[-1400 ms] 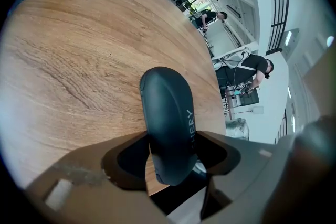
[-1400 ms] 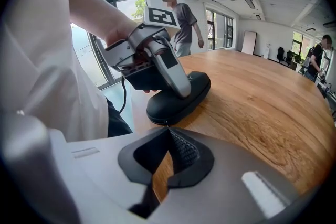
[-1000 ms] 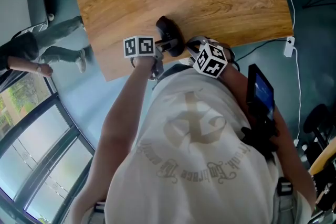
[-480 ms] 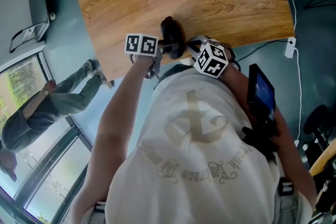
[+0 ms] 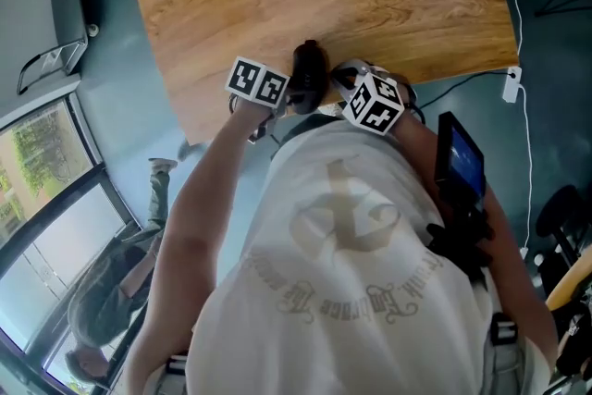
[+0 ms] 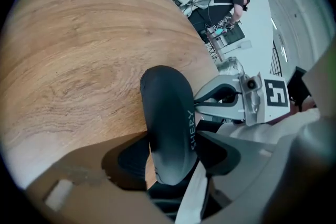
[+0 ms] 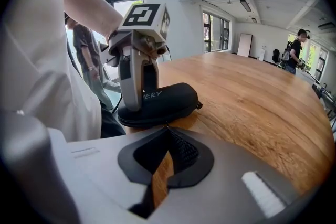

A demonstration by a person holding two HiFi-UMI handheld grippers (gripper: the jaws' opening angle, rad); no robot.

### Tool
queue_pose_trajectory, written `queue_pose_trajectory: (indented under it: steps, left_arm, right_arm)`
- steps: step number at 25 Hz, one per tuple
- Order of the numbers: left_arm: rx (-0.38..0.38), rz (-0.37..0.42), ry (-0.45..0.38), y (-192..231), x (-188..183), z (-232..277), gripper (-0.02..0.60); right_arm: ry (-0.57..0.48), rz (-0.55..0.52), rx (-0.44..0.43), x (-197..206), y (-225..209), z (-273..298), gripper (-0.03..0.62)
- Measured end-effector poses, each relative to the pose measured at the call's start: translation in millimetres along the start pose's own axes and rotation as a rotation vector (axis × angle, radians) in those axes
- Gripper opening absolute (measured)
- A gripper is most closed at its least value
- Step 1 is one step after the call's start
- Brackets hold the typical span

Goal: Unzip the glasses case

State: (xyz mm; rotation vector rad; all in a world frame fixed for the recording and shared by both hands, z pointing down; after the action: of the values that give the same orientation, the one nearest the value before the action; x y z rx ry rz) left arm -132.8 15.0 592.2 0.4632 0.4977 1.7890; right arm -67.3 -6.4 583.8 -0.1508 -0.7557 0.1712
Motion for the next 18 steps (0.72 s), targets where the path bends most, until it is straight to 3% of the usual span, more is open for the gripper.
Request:
queue_pose_trajectory:
  steps: [18]
  left_arm:
    - [-0.062,0.22,0.15,1.1,9.2,-7.5,0.285]
  right_arm:
    - [0.003,-0.006,-0.001,-1.7,-0.8,0.1,0.003]
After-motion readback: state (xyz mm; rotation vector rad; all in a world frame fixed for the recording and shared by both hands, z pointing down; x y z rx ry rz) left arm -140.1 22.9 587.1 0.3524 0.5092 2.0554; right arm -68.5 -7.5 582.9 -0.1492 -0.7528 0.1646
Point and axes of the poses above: the fingertips, and each gripper's own axes: z forward along the fingers, y to its left, x out of its underside, the point moved 2 cm from there along -z, backward along the fingers, and after that the axes turned 6 degrees about -x, right-handed, at the moved point
